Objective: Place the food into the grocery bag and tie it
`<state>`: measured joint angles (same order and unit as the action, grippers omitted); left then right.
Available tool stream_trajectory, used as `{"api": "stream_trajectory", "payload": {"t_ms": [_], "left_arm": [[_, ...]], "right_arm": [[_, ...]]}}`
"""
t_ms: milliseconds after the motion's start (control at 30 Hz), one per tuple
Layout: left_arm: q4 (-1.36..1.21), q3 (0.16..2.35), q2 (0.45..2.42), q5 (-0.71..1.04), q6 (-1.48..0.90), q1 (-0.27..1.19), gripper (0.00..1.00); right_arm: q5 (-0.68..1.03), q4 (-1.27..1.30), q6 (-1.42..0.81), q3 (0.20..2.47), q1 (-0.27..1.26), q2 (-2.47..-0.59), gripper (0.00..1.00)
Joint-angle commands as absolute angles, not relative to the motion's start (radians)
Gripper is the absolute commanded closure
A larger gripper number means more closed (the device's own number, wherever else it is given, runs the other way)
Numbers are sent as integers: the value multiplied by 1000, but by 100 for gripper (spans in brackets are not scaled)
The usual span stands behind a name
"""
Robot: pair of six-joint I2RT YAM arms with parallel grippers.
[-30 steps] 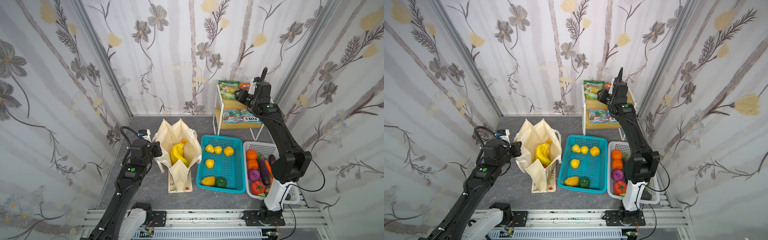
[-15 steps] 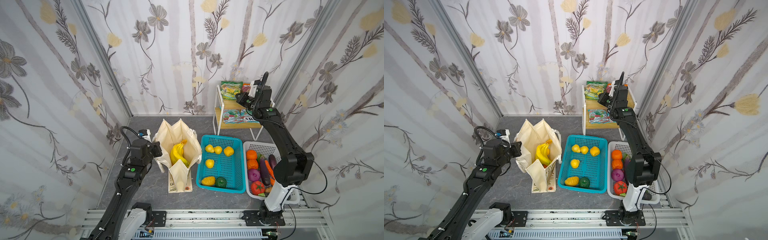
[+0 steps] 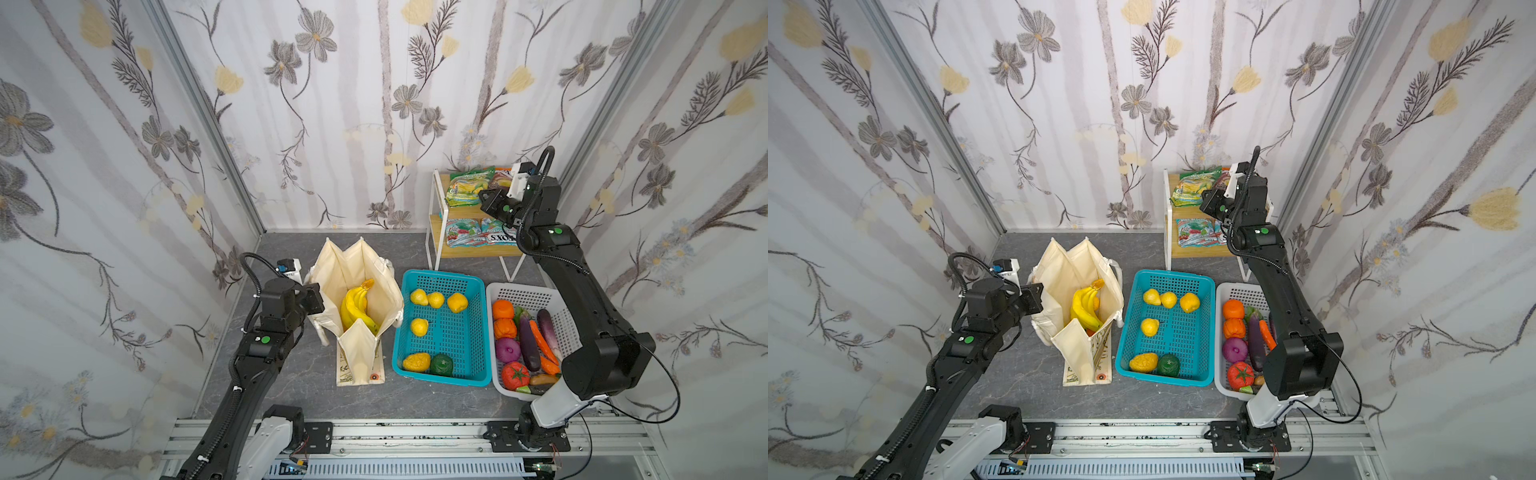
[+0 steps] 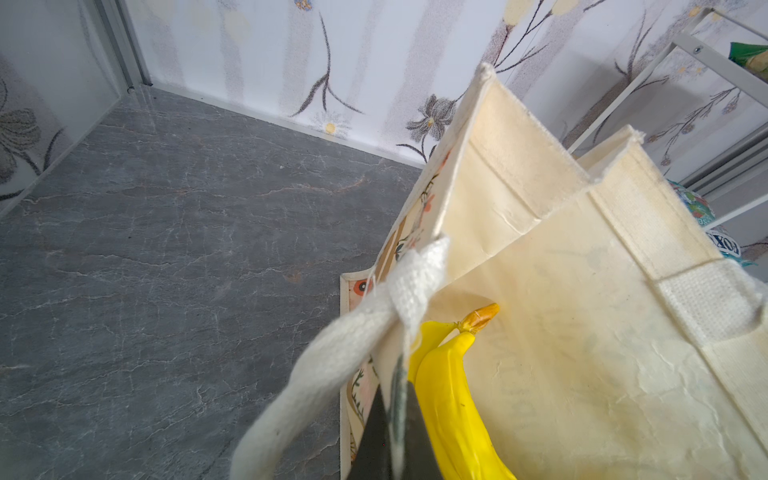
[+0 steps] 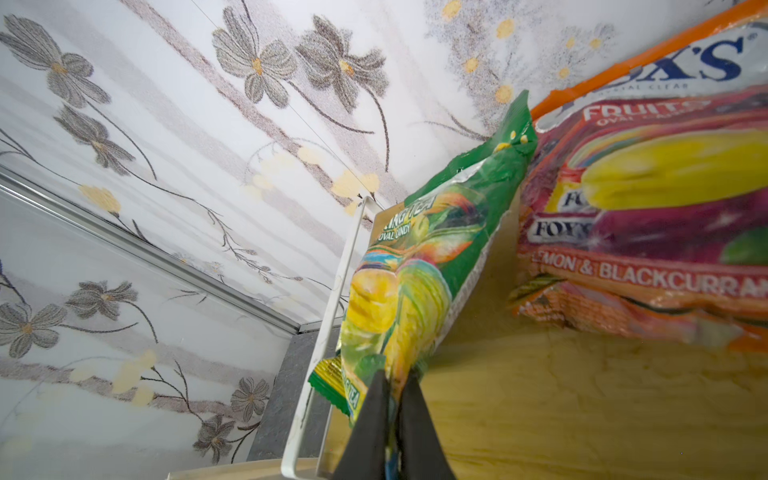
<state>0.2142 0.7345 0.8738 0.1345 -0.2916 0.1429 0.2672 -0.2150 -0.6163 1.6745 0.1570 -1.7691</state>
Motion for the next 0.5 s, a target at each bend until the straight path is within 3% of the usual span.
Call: {"api": "stream_trajectory", "payload": {"t_ms": [0,233,467], "left_arm": [[224,730,873,138,-290,143,100],[225,729,871,138,-288,143,100],[224,729,874,141,-288,143,100]], "right_arm": [[291,-154,-603,1614,156,-1735,87],[312,-92,-632,1553,140,-1717,61],[343,-9,-678,1548,140,-1714,57]]}}
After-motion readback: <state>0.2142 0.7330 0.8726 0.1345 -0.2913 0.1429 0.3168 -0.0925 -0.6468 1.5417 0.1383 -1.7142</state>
